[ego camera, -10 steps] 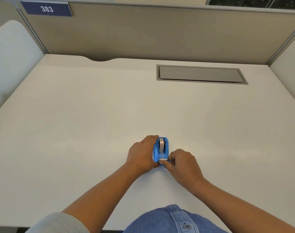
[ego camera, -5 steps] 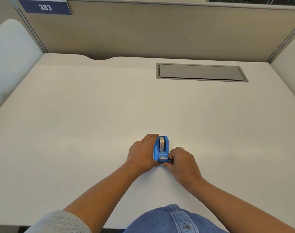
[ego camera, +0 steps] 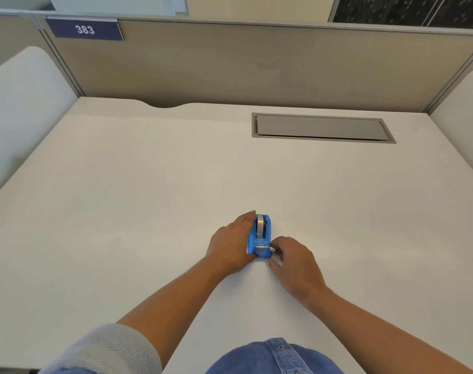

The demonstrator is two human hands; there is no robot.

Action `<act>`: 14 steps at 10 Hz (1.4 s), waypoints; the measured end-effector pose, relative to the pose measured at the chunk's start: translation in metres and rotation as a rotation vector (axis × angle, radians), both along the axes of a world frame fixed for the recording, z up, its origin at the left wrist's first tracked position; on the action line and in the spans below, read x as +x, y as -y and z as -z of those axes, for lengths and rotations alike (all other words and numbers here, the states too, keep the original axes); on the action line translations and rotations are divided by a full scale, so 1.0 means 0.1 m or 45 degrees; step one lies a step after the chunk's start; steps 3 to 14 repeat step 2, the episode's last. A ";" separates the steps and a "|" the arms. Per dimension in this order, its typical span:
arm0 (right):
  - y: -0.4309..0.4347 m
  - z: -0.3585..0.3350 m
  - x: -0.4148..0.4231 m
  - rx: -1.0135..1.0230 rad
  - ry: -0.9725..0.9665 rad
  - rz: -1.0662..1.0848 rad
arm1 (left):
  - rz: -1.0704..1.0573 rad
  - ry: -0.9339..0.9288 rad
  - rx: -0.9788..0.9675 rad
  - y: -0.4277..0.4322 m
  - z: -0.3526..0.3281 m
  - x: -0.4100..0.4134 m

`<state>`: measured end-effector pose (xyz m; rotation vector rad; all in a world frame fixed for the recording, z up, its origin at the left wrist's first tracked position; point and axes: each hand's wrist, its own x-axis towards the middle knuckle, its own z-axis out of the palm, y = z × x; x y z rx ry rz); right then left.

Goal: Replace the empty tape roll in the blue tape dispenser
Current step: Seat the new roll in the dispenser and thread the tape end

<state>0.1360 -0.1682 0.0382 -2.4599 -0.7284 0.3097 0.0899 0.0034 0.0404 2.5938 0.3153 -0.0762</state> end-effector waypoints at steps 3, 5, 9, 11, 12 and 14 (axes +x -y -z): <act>0.17 0.06 -0.08 -0.035 0.107 -0.005 | -0.133 0.004 -0.077 0.05 0.20 -0.27; 0.17 0.06 -0.08 -0.035 0.107 -0.005 | -0.133 0.004 -0.077 0.05 0.20 -0.27; 0.17 0.06 -0.08 -0.035 0.107 -0.005 | -0.133 0.004 -0.077 0.05 0.20 -0.27; 0.17 0.06 -0.08 -0.035 0.107 -0.005 | -0.133 0.004 -0.077 0.05 0.20 -0.27; 0.17 0.06 -0.08 -0.035 0.107 -0.005 | -0.133 0.004 -0.077 0.05 0.20 -0.27; 0.17 0.06 -0.08 -0.035 0.107 -0.005 | -0.133 0.004 -0.077 0.05 0.20 -0.27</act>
